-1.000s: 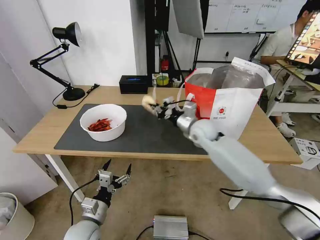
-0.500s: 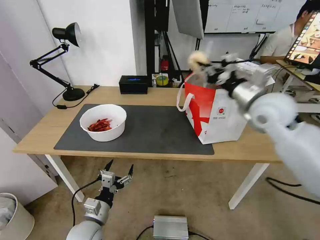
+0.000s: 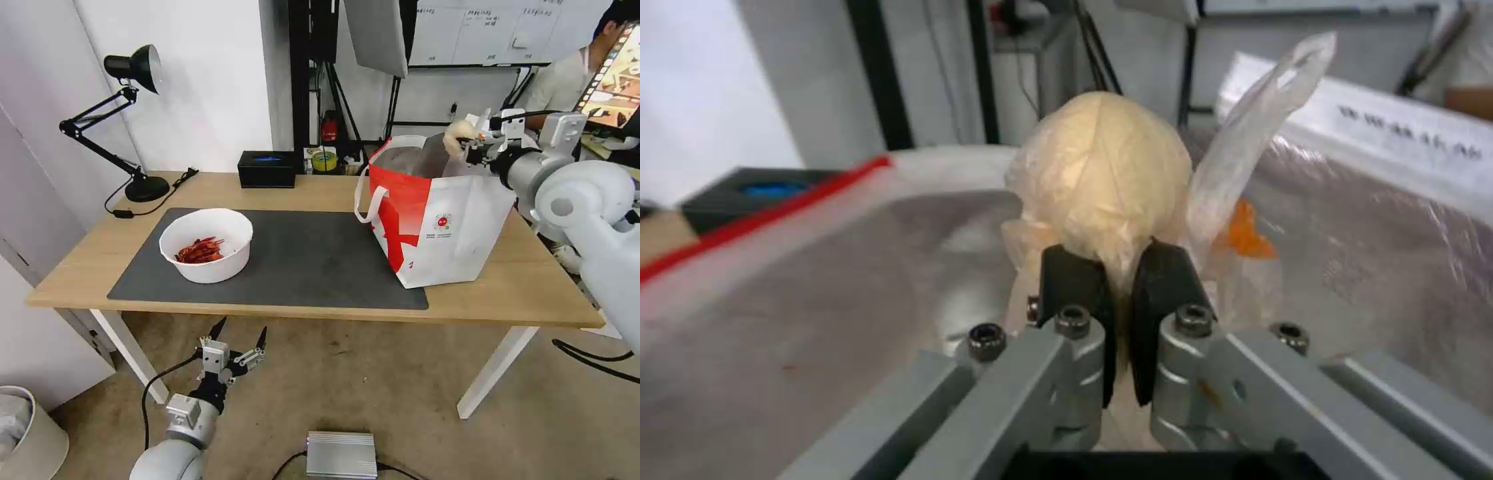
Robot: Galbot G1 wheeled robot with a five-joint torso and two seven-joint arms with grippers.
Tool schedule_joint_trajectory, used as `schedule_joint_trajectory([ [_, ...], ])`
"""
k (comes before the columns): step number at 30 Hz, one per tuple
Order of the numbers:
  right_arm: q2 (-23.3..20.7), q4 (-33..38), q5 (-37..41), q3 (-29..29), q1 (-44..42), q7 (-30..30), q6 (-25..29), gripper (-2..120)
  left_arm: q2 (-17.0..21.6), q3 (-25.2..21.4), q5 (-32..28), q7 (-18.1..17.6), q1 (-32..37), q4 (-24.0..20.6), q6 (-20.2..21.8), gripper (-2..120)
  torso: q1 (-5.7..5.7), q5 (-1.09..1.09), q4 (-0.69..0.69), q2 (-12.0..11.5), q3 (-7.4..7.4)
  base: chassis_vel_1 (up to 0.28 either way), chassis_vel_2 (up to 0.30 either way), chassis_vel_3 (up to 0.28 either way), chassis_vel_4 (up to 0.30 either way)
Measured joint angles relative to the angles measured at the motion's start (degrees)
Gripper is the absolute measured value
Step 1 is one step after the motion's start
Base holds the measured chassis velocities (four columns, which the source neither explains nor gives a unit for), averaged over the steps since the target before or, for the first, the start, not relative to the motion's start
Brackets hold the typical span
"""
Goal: Pick up the trash from the table and place it into the takeout bag.
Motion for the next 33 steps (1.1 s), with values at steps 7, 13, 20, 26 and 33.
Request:
schedule_joint_trajectory([
  [7, 1.1, -0.9, 7.2, -0.5, 1.7, 7.5, -4.1, 2, 0.1, -0.6, -0.1, 0.0, 0.4, -0.4, 0.0, 100, 0.0, 0.0, 0.0, 0.0, 0.0, 0.0, 0.0, 0.0, 0.0],
  [13, 0.9, -0.4, 10.7, -0.9, 2.5, 11.4, -4.5, 2, 0.2, -0.7, -0.1, 0.1, 0.4, -0.4, 0.0, 100, 0.0, 0.0, 0.0, 0.0, 0.0, 0.0, 0.0, 0.0, 0.0],
  [20, 0.5, 0.0, 12.0, -1.0, 2.6, 12.4, -4.5, 7, 0.1, -0.4, -0.1, 0.1, 0.3, -0.4, 0.0, 100, 0.0, 0.0, -0.01, 0.0, 0.0, 0.0, 0.0, 0.0, 0.0],
  [26, -0.3, 2.3, 14.4, 0.0, 0.6, 12.5, -4.4, 30, 0.0, -0.2, -0.1, 0.1, 0.3, -0.4, 0.0, 100, 0.0, 0.0, -0.01, 0.0, -0.01, 0.0, 0.0, 0.0, 0.0],
  [33, -0.8, 3.7, 14.6, 0.2, 0.2, 12.4, -4.3, 55, -0.3, -0.2, 0.0, 0.1, 0.5, -0.6, 0.0, 100, 0.0, 0.0, -0.01, 0.0, -0.01, 0.0, 0.0, 0.0, 0.0],
])
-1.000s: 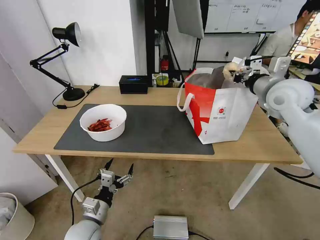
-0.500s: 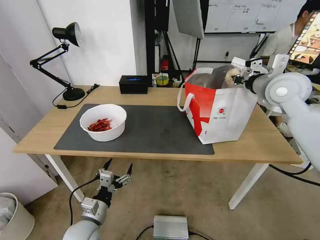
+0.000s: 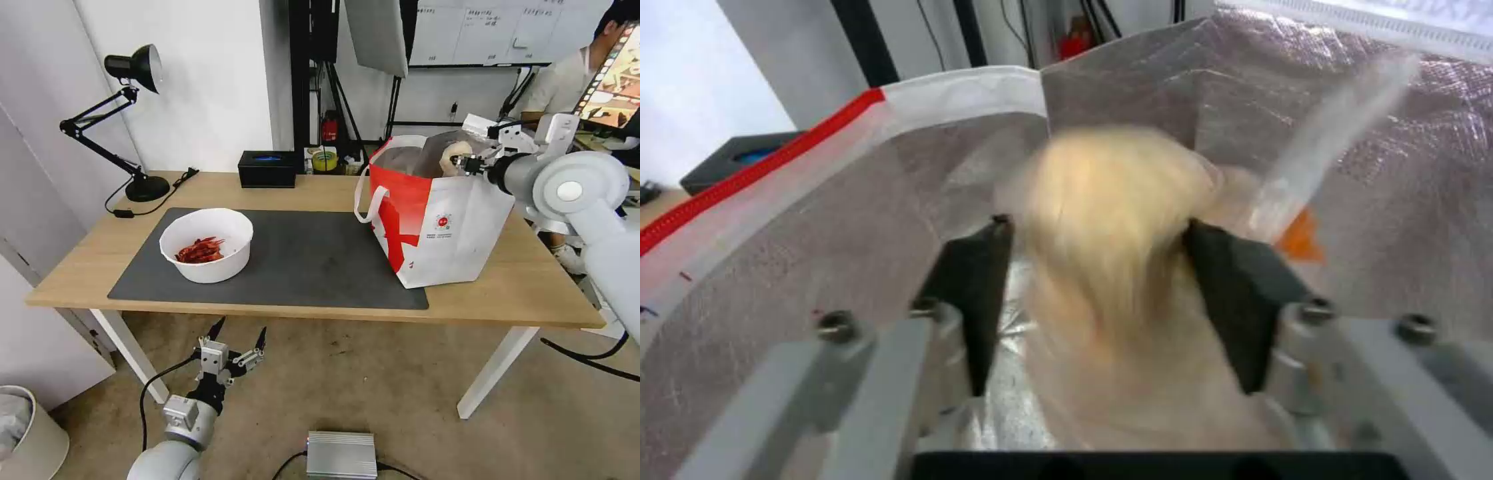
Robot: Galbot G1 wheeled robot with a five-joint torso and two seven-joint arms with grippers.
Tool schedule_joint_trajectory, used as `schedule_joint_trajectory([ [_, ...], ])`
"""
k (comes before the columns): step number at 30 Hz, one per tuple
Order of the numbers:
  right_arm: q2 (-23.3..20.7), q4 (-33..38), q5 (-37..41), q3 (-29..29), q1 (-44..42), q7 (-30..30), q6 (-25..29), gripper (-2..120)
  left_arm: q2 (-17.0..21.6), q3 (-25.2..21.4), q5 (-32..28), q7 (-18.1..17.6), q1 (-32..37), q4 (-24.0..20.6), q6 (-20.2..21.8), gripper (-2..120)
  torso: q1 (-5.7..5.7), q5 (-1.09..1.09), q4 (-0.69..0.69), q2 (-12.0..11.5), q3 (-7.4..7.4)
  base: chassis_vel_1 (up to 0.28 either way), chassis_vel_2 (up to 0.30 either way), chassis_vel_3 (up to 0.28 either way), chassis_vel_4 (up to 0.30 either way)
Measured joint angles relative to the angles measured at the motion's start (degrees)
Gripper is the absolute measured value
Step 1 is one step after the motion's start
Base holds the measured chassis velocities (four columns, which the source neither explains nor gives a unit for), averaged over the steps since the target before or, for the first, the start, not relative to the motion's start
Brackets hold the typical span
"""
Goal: Pick up the trash from the table and place it into the takeout bag.
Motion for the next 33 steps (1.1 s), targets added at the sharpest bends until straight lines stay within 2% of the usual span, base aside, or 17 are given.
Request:
schedule_joint_trajectory([
  [1, -0.1, 0.1, 0.0, 0.1, -0.1, 0.0, 0.0, 61, 0.0, 0.0, 0.0, 0.0, 0.1, -0.1, 0.0, 100, 0.0, 0.0, 0.0, 0.0, 0.0, 0.0, 0.0, 0.0, 0.0],
  [3, -0.1, 0.2, 0.0, 0.1, -0.1, 0.0, 0.0, 64, 0.0, -0.1, 0.0, 0.0, 0.1, -0.1, 0.0, 100, 0.0, 0.0, 0.0, 0.0, 0.0, 0.0, 0.0, 0.0, 0.0],
  [4, -0.3, 0.4, 0.0, 0.1, -0.1, -0.1, 0.0, 71, 0.0, -0.2, 0.1, 0.0, 0.2, -0.2, 0.0, 100, 0.0, 0.0, 0.0, 0.0, 0.0, 0.0, 0.0, 0.0, 0.0],
  [5, -0.3, 0.4, 0.0, 0.1, -0.1, -0.1, 0.0, 71, 0.0, -0.2, 0.1, 0.0, 0.2, -0.2, 0.0, 100, 0.0, 0.0, 0.0, 0.0, 0.0, 0.0, 0.0, 0.0, 0.0],
  [7, -0.5, 0.7, 0.1, 0.2, -0.1, -0.2, 0.0, 82, 0.0, -0.3, 0.1, 0.0, 0.2, -0.3, 0.0, 100, 0.0, 0.0, 0.0, 0.0, 0.0, 0.0, 0.0, 0.0, 0.0],
  [9, -0.5, 0.8, 0.1, 0.2, -0.1, -0.2, 0.1, 86, 0.0, -0.3, 0.1, 0.0, 0.2, -0.4, 0.0, 100, 0.0, 0.0, 0.0, 0.0, 0.0, 0.0, 0.0, 0.0, 0.0],
  [10, -0.6, 1.0, 0.1, 0.2, -0.1, -0.3, 0.1, 92, 0.0, -0.3, 0.1, 0.0, 0.2, -0.4, 0.0, 100, 0.0, 0.0, 0.0, 0.0, 0.0, 0.0, 0.0, 0.0, 0.0],
  [13, -0.7, 1.2, 0.3, 0.5, -0.3, -0.8, 0.1, 99, -0.1, -0.3, 0.1, 0.0, 0.2, -0.5, 0.0, 100, 0.0, 0.0, 0.0, 0.0, 0.0, 0.0, 0.0, 0.0, 0.0],
  [22, -1.9, 4.5, -0.1, 2.6, -2.0, -4.5, 1.4, 100, -0.1, -0.1, 0.2, 0.0, 0.3, -0.7, 0.0, 100, 0.0, 0.0, 0.0, 0.0, 0.0, 0.0, 0.0, 0.0, 0.0],
  [25, -4.0, 8.6, -3.7, 4.8, -6.5, -11.0, 7.6, 100, -0.5, 0.2, 0.6, 0.0, 0.5, -0.8, -0.1, 100, 0.0, 0.0, 0.0, 0.0, 0.0, 0.0, 0.0, 0.0, 0.0],
  [26, -4.0, 8.6, -3.7, 4.8, -6.5, -11.0, 7.6, 100, -0.5, 0.2, 0.6, 0.0, 0.5, -0.8, -0.1, 100, 0.0, 0.0, 0.0, 0.0, 0.0, 0.0, 0.0, 0.0, 0.0],
  [28, -4.8, 12.0, -7.6, 6.2, -11.4, -17.0, 13.7, 100, -0.5, 0.0, 0.6, 0.0, 0.6, -1.0, -0.1, 100, 0.0, -0.01, 0.0, 0.0, -0.01, 0.0, 0.0, 0.0, 0.0],
  [29, -4.8, 12.0, -7.6, 6.2, -11.4, -17.0, 13.7, 100, -0.5, 0.0, 0.6, 0.0, 0.6, -1.0, -0.1, 100, 0.0, -0.01, 0.0, 0.0, -0.01, 0.0, 0.0, 0.0, 0.0],
  [31, -4.8, 16.0, -13.6, 6.9, -18.6, -20.5, 22.1, 100, -0.6, -0.4, 0.6, 0.0, 0.8, -1.2, -0.2, 100, 0.0, -0.01, 0.0, 0.0, -0.01, 0.0, 0.0, 0.0, 0.0],
  [32, -4.8, 16.0, -13.6, 6.9, -18.6, -20.5, 22.1, 100, -0.6, -0.4, 0.6, 0.0, 0.8, -1.2, -0.2, 100, 0.0, -0.01, 0.0, 0.0, -0.01, 0.0, 0.0, 0.0, 0.0],
  [33, -4.1, 17.9, -17.2, 7.1, -23.5, -21.7, 26.8, 100, -0.6, -0.6, 0.6, 0.0, 1.0, -1.3, -0.2, 100, -0.01, -0.01, 0.0, 0.0, -0.01, 0.0, 0.0, 0.0, 0.0],
])
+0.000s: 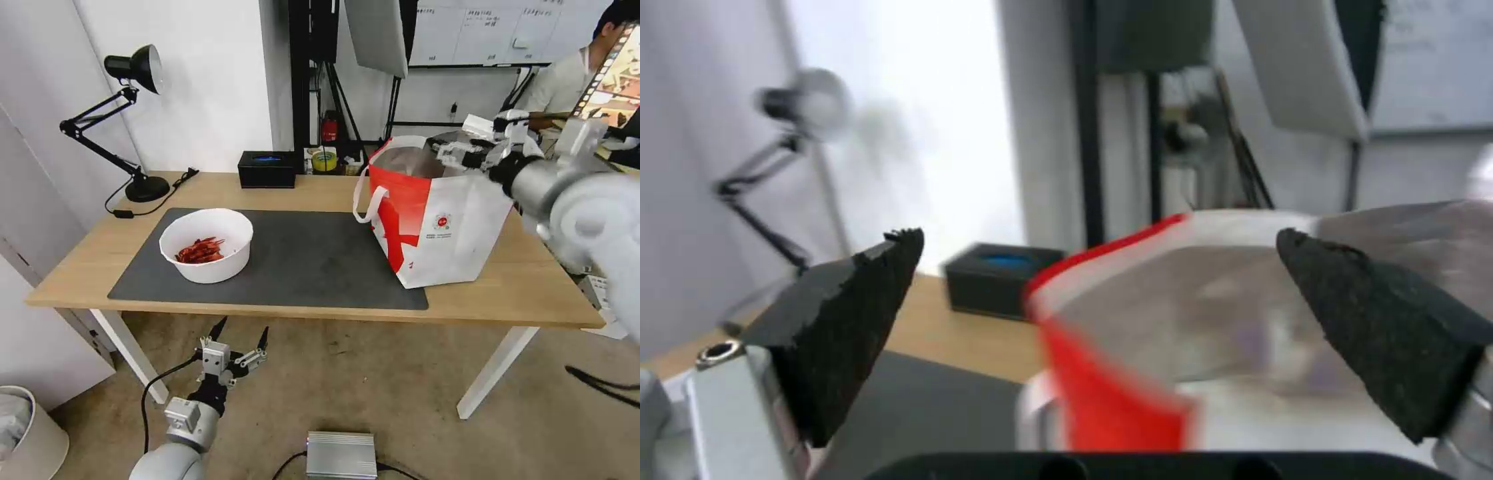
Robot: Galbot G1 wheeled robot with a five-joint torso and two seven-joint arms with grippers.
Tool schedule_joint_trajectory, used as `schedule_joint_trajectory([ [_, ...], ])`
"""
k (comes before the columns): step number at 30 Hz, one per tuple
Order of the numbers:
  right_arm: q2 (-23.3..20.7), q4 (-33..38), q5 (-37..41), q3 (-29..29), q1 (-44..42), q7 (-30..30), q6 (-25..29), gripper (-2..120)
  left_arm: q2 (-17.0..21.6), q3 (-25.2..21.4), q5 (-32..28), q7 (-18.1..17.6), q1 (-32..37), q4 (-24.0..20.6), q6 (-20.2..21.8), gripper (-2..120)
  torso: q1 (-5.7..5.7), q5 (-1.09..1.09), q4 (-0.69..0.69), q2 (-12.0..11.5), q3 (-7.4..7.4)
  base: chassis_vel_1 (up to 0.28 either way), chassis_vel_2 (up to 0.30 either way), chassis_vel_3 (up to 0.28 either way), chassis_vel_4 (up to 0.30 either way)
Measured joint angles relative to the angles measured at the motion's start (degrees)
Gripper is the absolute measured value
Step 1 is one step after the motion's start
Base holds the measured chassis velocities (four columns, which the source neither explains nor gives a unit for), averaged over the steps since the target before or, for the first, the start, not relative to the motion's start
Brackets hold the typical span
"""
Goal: Pick up the trash from the table and place it into the takeout bag.
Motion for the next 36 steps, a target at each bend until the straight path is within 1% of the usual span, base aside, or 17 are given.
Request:
schedule_joint_trajectory([
  [1, 1.1, 1.1, -3.4, 0.2, -4.2, -0.9, 3.8, 100, 0.0, -0.1, 0.0, 0.0, 0.1, 0.0, -0.1, 100, 0.0, 0.02, 0.0, 0.0, 0.0, 0.0, 0.0, 0.0, 0.0],
  [2, 1.1, 1.1, -3.4, 0.2, -4.2, -0.9, 3.8, 100, 0.0, -0.1, 0.0, 0.0, 0.1, 0.0, -0.1, 100, 0.0, 0.02, 0.0, 0.0, 0.0, 0.0, 0.0, 0.0, 0.0],
  [4, 3.9, 2.7, -10.9, 0.6, -12.7, -2.1, 11.2, 100, 0.0, -0.2, 0.0, 0.0, 0.2, -0.1, -0.2, 100, 0.0, 0.0, 0.01, 0.0, 0.0, 0.0, 0.0, 0.0, 0.0],
  [5, 3.9, 2.7, -10.9, 0.6, -12.7, -2.1, 11.2, 100, 0.0, -0.2, 0.0, 0.0, 0.2, -0.1, -0.2, 100, 0.0, 0.0, 0.01, 0.0, 0.0, 0.0, 0.0, 0.0, 0.0],
  [7, 6.7, 3.4, -18.7, 0.6, -21.7, -2.3, 16.9, 100, 0.0, -0.2, 0.0, 0.0, 0.3, -0.1, -0.2, 100, 0.0, 0.01, 0.0, 0.0, 0.0, 0.0, 0.0, 0.0, 0.0],
  [8, 6.7, 3.4, -18.7, 0.6, -21.7, -2.3, 16.9, 100, 0.0, -0.2, 0.0, 0.0, 0.3, -0.1, -0.2, 100, 0.0, 0.01, 0.0, 0.0, 0.0, 0.0, 0.0, 0.0, 0.0],
  [11, 9.6, 2.8, -25.4, 0.2, -29.6, -2.3, 22.3, 100, 0.1, -0.1, 0.0, 0.0, 0.3, -0.1, -0.2, 100, 0.0, 0.01, 0.0, 0.0, 0.0, 0.0, 0.0, 0.0, 0.0],
  [12, 9.6, 2.8, -25.4, 0.2, -29.6, -2.3, 22.3, 100, 0.1, -0.1, 0.0, 0.0, 0.3, -0.1, -0.2, 100, 0.0, 0.01, 0.0, 0.0, 0.0, 0.0, 0.0, 0.0, 0.0],
  [14, 10.8, 2.2, -27.9, -0.1, -33.1, -2.3, 24.3, 100, 0.2, 0.1, -0.1, 0.0, 0.3, -0.1, -0.2, 100, 0.0, 0.0, 0.0, 0.0, 0.0, 0.0, 0.0, 0.0, 0.0],
  [17, 11.3, 1.8, -29.3, -0.2, -34.6, -2.2, 25.1, 100, 0.2, 0.2, -0.2, 0.0, 0.2, 0.0, -0.3, 100, 0.0, 0.0, 0.0, 0.0, 0.0, 0.0, 0.0, 0.0, 0.0],
  [19, 12.2, 0.8, -32.2, -0.6, -36.9, -1.8, 26.1, 100, 0.1, 0.5, -0.3, 0.0, 0.0, 0.3, -0.5, 100, 0.0, 0.0, 0.0, 0.0, 0.0, 0.0, 0.0, 0.0, 0.0],
  [26, 14.5, -1.5, -37.4, -1.1, -41.0, 0.0, 27.3, 100, 0.1, 1.0, -0.4, 0.0, -0.3, 0.8, -1.4, 100, 0.0, 0.0, 0.0, 0.0, 0.0, 0.0, 0.0, 0.0, 0.0],
  [29, 15.2, -2.5, -38.8, -1.1, -42.2, 0.8, 27.8, 100, 0.1, 0.8, -0.4, -0.1, -0.1, 0.8, -1.4, 100, 0.0, 0.01, 0.0, 0.0, 0.0, 0.0, 0.0, 0.0, 0.0],
  [36, 15.8, -2.7, -39.1, -0.9, -43.9, 2.8, 27.6, 100, 0.1, 0.2, -0.4, -0.1, 0.5, 0.4, -1.4, 100, 0.01, 0.01, 0.0, 0.0, 0.01, 0.0, 0.0, 0.0, 0.0],
])
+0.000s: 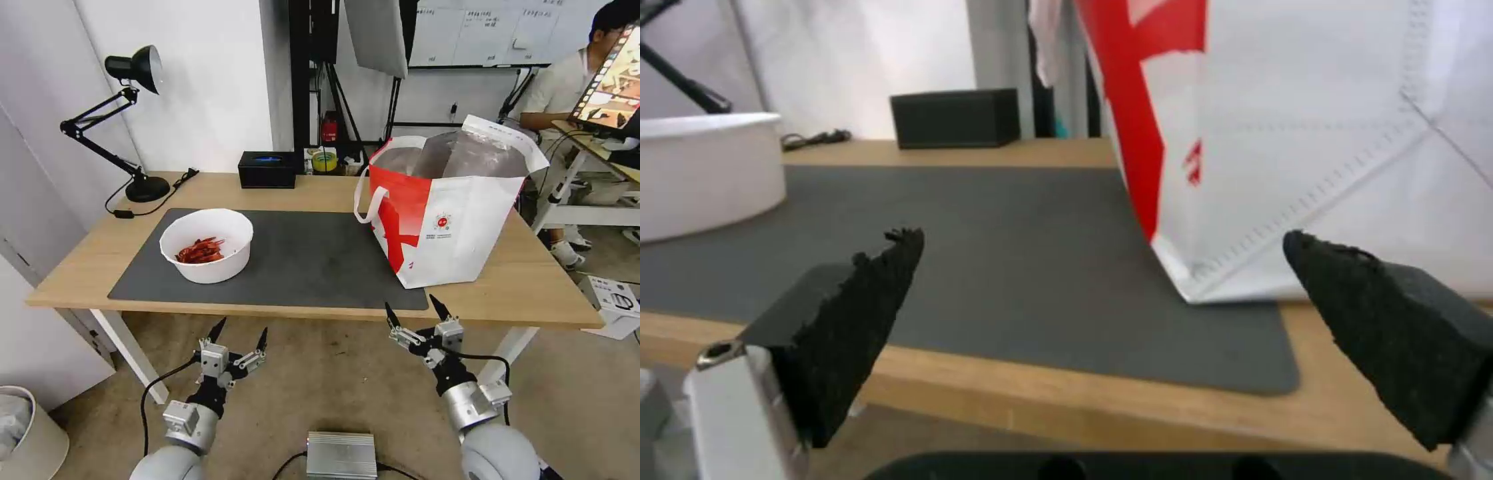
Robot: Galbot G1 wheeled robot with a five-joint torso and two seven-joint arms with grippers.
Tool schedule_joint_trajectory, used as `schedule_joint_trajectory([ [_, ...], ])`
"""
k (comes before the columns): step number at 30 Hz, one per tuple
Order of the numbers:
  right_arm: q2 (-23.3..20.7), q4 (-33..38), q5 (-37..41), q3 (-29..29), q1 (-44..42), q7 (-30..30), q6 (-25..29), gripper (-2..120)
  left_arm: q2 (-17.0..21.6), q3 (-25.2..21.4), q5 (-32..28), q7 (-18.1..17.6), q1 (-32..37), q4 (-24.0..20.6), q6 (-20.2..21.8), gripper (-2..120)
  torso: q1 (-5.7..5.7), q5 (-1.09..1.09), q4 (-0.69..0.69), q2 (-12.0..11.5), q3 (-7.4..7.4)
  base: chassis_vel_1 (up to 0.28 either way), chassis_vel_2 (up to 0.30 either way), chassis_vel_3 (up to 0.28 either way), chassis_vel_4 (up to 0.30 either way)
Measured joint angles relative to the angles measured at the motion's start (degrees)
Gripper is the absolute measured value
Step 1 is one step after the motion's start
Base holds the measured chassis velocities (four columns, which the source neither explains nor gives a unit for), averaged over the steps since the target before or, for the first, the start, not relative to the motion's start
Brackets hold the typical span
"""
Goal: Pick up the trash from the table and place it into the takeout bag.
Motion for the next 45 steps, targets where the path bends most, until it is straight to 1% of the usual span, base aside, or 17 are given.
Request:
schedule_joint_trajectory([
  [5, 0.6, 0.5, -0.2, 0.0, -1.2, 1.3, -0.5, 100, 0.0, -0.1, 0.0, 0.0, 0.0, -0.1, 0.0, 100, 0.0, 0.0, 0.0, 0.0, 0.0, 0.0, 0.0, 0.0, 0.0],
  [9, 1.1, 1.4, -0.5, -0.2, -2.5, 4.1, -1.8, 100, 0.1, -0.1, 0.0, -0.1, 0.0, -0.2, 0.0, 100, 0.0, 0.0, 0.0, 0.0, 0.0, 0.0, 0.0, 0.0, 0.0],
  [24, 1.1, 2.0, -0.5, 0.0, -3.0, 4.6, -2.3, 100, 0.2, -0.3, -0.3, -0.1, -0.1, -0.4, -0.1, 100, 0.0, 0.0, 0.0, 0.0, 0.0, 0.0, 0.0, 0.0, 0.0],
  [27, 1.1, 2.0, -0.5, 0.0, -3.0, 4.6, -2.3, 100, 1.0, -1.7, -2.2, -0.2, -0.8, -1.3, 1.7, 100, 0.0, -0.01, 0.0, 0.0, 0.0, 0.0, 0.0, 0.0, 0.0],
  [29, 1.1, 2.0, -0.5, 0.0, -3.0, 4.6, -2.4, 100, 2.9, -3.7, -5.2, -1.8, -2.6, -2.3, 4.3, 100, 0.0, 0.0, 0.0, 0.0, 0.0, 0.0, 0.0, 0.0, 0.0],
  [30, 1.1, 2.0, -0.5, 0.0, -3.0, 4.6, -2.4, 100, 2.9, -3.7, -5.2, -1.8, -2.6, -2.3, 4.3, 100, 0.0, 0.0, 0.0, 0.0, 0.0, 0.0, 0.0, 0.0, 0.0],
  [32, 1.1, 2.0, -0.5, 0.0, -3.0, 4.6, -2.4, 100, 6.0, -5.6, -9.2, -3.5, -5.3, -3.0, 6.5, 100, 0.0, -0.01, 0.0, 0.0, 0.0, 0.0, 0.0, 0.0, 0.0],
  [33, 1.1, 2.0, -0.5, 0.0, -3.0, 4.6, -2.4, 100, 6.0, -5.6, -9.2, -3.5, -5.3, -3.0, 6.5, 100, 0.0, -0.01, 0.0, 0.0, 0.0, 0.0, 0.0, 0.0, 0.0],
  [35, 1.1, 2.0, -0.5, 0.0, -3.0, 4.6, -2.4, 100, 9.5, -7.2, -14.2, -4.8, -7.7, -3.7, 9.3, 100, 0.0, -0.02, 0.0, 0.0, 0.01, 0.0, 0.0, 0.0, 0.0],
  [36, 1.1, 2.0, -0.4, 0.0, -3.0, 4.6, -2.4, 100, 12.2, -8.1, -17.5, -5.7, -9.4, -3.9, 11.0, 100, 0.0, 0.0, -0.01, 0.0, 0.0, 0.0, 0.0, 0.0, 0.0],
  [37, 1.1, 2.0, -0.4, 0.0, -3.0, 4.6, -2.4, 100, 12.2, -8.1, -17.5, -5.7, -9.4, -3.9, 11.0, 100, 0.0, 0.0, -0.01, 0.0, 0.0, 0.0, 0.0, 0.0, 0.0],
  [38, 1.1, 2.0, -0.4, 0.0, -3.0, 4.6, -2.4, 100, 14.4, -8.8, -19.4, -6.3, -10.7, -3.9, 12.3, 100, 0.0, 0.0, -0.01, 0.0, 0.0, 0.0, 0.0, 0.0, 0.0],
  [39, 1.1, 2.0, -0.4, 0.0, -2.9, 4.6, -2.4, 100, 15.5, -9.1, -20.1, -6.6, -11.2, -3.6, 12.8, 100, 0.0, -0.01, -0.01, 0.0, 0.0, 0.0, 0.0, 0.0, 0.0],
  [40, 1.1, 2.0, -0.4, 0.0, -2.9, 4.6, -2.4, 100, 15.5, -9.1, -20.1, -6.6, -11.2, -3.6, 12.8, 100, 0.0, -0.01, -0.01, 0.0, 0.0, 0.0, 0.0, 0.0, 0.0],
  [43, 1.1, 2.0, -0.4, 0.0, -2.9, 4.6, -2.4, 100, 19.8, -10.3, -22.8, -7.0, -12.3, -1.8, 13.7, 100, 0.0, -0.02, 0.0, 0.0, 0.01, 0.0, 0.0, 0.0, 0.0],
  [44, 1.1, 2.0, -0.4, 0.0, -2.9, 4.6, -2.4, 100, 19.8, -10.3, -22.8, -7.0, -12.3, -1.8, 13.7, 100, 0.0, -0.02, 0.0, 0.0, 0.01, 0.0, 0.0, 0.0, 0.0],
  [45, 1.1, 2.0, -0.4, 0.0, -2.9, 4.6, -2.4, 100, 20.9, -10.6, -24.1, -7.0, -12.7, -1.1, 13.8, 100, 0.0, -0.01, 0.0, 0.0, 0.01, 0.0, 0.0, 0.0, 0.0],
])
